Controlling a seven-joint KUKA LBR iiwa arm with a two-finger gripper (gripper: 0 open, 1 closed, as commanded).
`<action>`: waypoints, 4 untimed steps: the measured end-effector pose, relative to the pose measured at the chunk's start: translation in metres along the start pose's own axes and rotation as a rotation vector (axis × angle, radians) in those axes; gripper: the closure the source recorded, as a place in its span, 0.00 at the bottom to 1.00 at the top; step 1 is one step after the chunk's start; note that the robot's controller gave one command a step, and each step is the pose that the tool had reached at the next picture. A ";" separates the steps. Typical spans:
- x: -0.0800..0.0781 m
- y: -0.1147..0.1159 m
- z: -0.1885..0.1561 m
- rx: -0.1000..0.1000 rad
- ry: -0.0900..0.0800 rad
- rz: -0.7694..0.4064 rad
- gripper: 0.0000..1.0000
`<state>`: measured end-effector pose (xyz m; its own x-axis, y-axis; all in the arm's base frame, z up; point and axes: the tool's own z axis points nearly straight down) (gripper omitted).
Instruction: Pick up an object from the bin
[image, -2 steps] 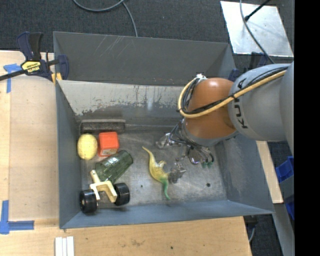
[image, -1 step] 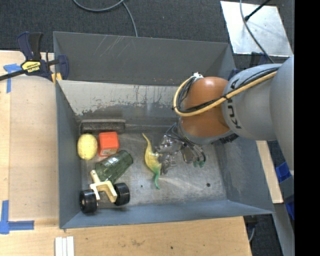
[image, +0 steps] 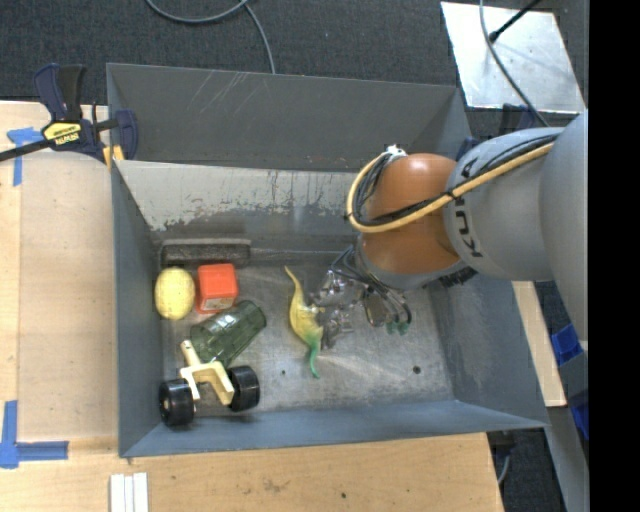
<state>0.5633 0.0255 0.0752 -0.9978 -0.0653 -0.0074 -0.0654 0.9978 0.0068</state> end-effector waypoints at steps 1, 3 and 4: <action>0.001 0.000 -0.002 0.001 0.000 0.000 1.00; 0.000 -0.001 -0.014 0.006 0.000 0.000 1.00; 0.000 -0.001 -0.017 0.006 0.001 0.000 1.00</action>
Offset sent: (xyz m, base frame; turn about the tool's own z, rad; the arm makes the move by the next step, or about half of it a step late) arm 0.0002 0.0000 0.0182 0.0000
